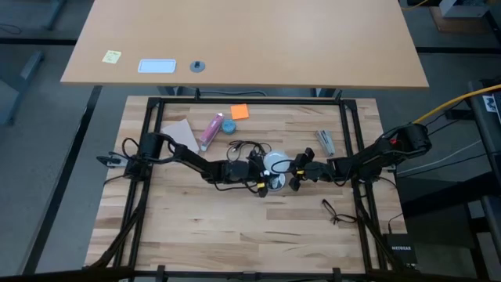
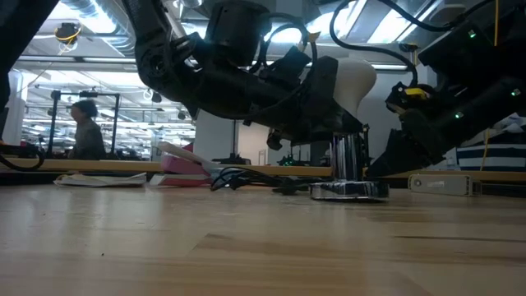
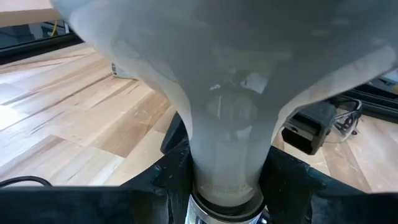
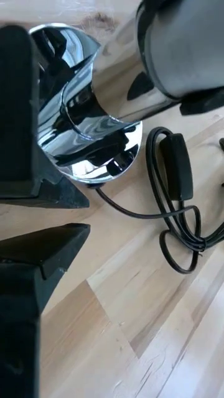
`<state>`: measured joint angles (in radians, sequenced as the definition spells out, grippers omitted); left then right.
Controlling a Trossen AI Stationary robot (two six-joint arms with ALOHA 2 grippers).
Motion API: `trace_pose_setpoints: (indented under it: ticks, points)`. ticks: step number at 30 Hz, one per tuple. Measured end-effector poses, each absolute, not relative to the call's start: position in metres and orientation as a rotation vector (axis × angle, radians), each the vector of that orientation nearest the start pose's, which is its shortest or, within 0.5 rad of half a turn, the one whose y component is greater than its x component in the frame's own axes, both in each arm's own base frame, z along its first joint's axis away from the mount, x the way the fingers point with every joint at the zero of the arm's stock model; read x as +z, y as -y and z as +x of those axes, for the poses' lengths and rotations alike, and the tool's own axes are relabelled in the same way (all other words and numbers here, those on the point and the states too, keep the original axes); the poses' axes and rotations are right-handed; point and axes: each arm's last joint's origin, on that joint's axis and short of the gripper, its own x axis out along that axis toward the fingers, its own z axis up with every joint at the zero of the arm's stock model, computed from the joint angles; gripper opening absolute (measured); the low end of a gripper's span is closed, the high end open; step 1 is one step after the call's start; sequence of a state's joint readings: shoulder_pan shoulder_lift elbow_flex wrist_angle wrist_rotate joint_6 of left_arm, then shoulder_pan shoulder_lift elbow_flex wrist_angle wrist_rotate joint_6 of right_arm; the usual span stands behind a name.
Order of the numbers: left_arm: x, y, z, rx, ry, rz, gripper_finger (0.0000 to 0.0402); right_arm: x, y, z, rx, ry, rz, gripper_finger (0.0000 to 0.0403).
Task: Screw lightbulb
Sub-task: Remove the lightbulb from the lamp
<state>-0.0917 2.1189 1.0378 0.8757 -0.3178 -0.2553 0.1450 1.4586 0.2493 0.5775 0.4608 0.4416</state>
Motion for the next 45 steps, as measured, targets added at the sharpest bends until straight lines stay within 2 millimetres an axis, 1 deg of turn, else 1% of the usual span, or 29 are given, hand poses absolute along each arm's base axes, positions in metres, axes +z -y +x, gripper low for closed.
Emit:
trace_pose_setpoints:
  ticks: [5, 10, 15, 18, 29, 34, 39, 45]
  points:
    - [0.122, 0.029, 0.418, 0.248, -0.167, -0.212, 0.0153, 0.101, -0.017, 0.209, -0.434, -0.532, 0.232, 0.006]
    - [0.122, 0.03, 0.418, 0.247, -0.168, -0.211, 0.0153, 0.087, -0.019, 0.211, -0.418, -0.565, 0.278, 0.006]
    - [0.121, 0.03, 0.418, 0.247, -0.169, -0.211, 0.0153, 0.076, -0.027, 0.217, -0.389, -0.524, 0.283, 0.006]
    - [0.122, 0.03, 0.418, 0.247, -0.167, -0.21, 0.0153, 0.073, -0.027, 0.221, -0.384, -0.487, 0.296, 0.006]
    - [0.121, 0.029, 0.418, 0.303, -0.183, -0.148, 0.0153, 0.078, -0.031, 0.236, -0.32, -0.451, 0.335, 0.006]
    - [0.121, 0.029, 0.417, 0.307, -0.191, -0.107, 0.0153, 0.078, -0.032, 0.236, -0.324, -0.447, 0.417, 0.006]
    - [0.121, 0.028, 0.417, 0.335, -0.195, -0.072, 0.0153, 0.078, -0.04, 0.234, -0.342, -0.431, 0.496, 0.006]
    - [0.121, 0.028, 0.417, 0.353, -0.195, -0.063, 0.0153, 0.08, -0.053, 0.233, -0.354, -0.398, 0.546, 0.006]
